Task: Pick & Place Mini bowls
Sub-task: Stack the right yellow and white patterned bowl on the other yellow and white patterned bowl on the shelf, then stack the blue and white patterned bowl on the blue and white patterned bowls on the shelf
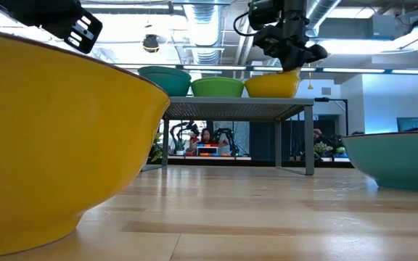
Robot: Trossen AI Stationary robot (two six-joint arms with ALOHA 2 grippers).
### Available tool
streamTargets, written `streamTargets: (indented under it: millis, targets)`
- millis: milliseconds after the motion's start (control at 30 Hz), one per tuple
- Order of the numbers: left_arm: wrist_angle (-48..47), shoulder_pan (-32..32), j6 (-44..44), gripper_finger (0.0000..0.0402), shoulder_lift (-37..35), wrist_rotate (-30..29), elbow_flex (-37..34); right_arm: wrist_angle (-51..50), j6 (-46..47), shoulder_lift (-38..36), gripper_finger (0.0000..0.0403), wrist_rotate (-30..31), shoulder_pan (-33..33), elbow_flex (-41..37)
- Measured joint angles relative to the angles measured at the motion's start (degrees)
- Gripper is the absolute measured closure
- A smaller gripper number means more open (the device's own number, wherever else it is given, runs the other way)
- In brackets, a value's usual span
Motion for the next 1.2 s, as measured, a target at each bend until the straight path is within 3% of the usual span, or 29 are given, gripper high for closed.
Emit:
streamTargets:
  millis: [733, 1200]
  targets:
    - [0.02, 0.00, 0.00, 0.0339, 0.01, 0.00, 0.00, -2.43, -4.42, -0.13, 0.0326, -0.01, 0.22, 0.60]
    - [-0.02, -0.01, 0.00, 0.0339, 0.00, 0.00, 0.00, -2.73, -6.32, -0.22, 0.0326, 0.00, 3.39, 13.02]
